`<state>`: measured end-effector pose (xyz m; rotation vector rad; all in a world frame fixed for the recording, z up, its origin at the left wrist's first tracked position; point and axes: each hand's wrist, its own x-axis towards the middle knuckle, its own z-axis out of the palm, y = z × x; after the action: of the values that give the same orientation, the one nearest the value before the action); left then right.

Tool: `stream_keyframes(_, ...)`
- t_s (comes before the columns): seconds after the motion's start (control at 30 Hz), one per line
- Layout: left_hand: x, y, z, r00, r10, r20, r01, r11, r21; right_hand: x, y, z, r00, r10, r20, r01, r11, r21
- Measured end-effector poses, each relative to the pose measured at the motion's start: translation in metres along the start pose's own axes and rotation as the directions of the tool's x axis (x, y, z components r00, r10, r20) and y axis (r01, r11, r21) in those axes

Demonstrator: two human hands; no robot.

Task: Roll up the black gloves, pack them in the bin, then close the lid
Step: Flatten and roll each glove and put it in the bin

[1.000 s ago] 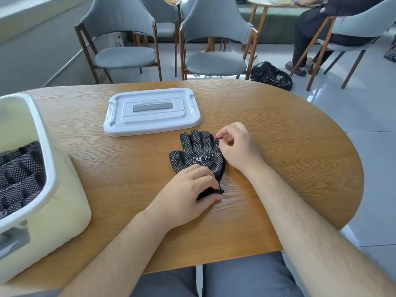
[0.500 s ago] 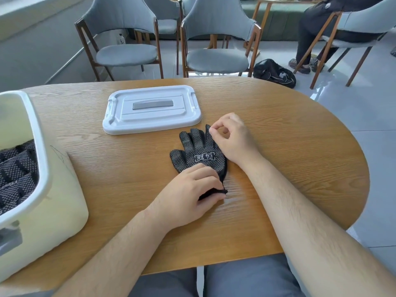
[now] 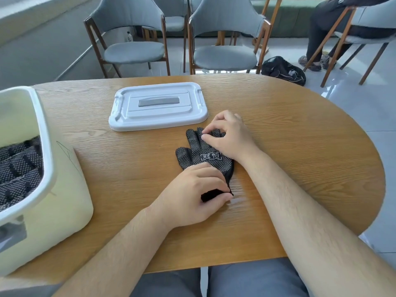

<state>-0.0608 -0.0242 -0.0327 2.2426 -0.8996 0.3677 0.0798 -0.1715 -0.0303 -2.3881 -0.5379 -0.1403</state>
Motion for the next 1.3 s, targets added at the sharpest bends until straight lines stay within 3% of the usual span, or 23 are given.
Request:
stream_keyframes(0.23,0.001,-0.002,0.0,1.0,0.004,0.007,-0.004,1.0,-0.018,-0.004,0.003,0.001,0.975,-0.044,-0.216,0.065,0.994,0.09)
stream_keyframes(0.4,0.0,-0.004,0.0,1.0,0.002,0.018,-0.001,1.0,-0.023,-0.002,0.001,0.002,0.994,0.011,-0.108,-0.009,1.0,0.012)
stream_keyframes(0.53,0.001,-0.005,0.0,0.999,-0.005,0.032,0.006,1.0,-0.018,0.001,-0.008,0.001,0.979,-0.118,-0.165,0.125,0.992,0.031)
stream_keyframes(0.7,0.002,-0.004,0.0,0.999,-0.015,0.038,0.016,1.0,-0.019,0.002,-0.019,0.014,0.984,-0.179,-0.011,0.177,0.978,-0.114)
stream_keyframes(0.97,0.002,-0.003,0.001,0.999,-0.022,0.045,0.023,1.0,-0.019,-0.002,-0.02,0.015,0.942,-0.264,-0.208,0.26,0.964,-0.049)
stream_keyframes(1.13,0.002,-0.002,0.0,0.999,-0.029,0.038,0.03,0.999,-0.022,-0.003,-0.019,0.015,0.981,-0.177,-0.076,0.17,0.981,-0.094)
stream_keyframes(1.23,0.002,-0.003,0.0,0.999,-0.029,0.034,0.03,0.999,-0.021,-0.003,-0.021,0.012,0.959,-0.251,-0.13,0.248,0.968,-0.04)
stream_keyframes(1.3,0.001,-0.003,0.0,0.999,-0.029,0.035,0.03,0.999,-0.03,-0.005,-0.025,0.011,0.946,-0.317,-0.066,0.318,0.948,0.014)
